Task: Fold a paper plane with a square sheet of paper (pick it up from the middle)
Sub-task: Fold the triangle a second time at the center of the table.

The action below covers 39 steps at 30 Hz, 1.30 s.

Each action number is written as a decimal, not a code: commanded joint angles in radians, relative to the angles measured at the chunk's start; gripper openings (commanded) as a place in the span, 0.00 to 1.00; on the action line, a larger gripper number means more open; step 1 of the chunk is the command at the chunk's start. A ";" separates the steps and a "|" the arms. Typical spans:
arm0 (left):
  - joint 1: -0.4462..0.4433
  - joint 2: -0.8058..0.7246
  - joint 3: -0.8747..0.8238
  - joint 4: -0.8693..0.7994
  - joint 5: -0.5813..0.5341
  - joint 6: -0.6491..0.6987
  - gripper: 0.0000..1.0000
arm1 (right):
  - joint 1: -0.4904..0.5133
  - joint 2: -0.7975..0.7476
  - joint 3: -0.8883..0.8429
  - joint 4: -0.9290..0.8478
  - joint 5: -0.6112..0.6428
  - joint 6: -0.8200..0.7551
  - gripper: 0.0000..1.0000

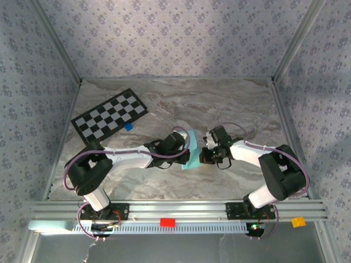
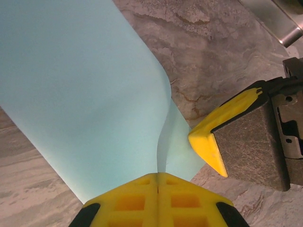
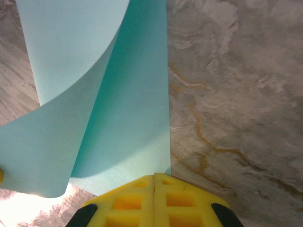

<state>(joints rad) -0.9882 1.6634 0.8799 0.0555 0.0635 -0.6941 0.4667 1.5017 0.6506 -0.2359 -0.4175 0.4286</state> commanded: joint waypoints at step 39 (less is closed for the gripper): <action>0.040 0.107 0.123 -0.169 -0.112 0.064 0.00 | -0.002 0.108 0.019 0.003 -0.031 0.032 0.04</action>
<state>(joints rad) -0.9527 1.7626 0.9768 -0.0731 -0.0109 -0.6510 0.4706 1.5749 0.6743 -0.1680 -0.5041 0.4812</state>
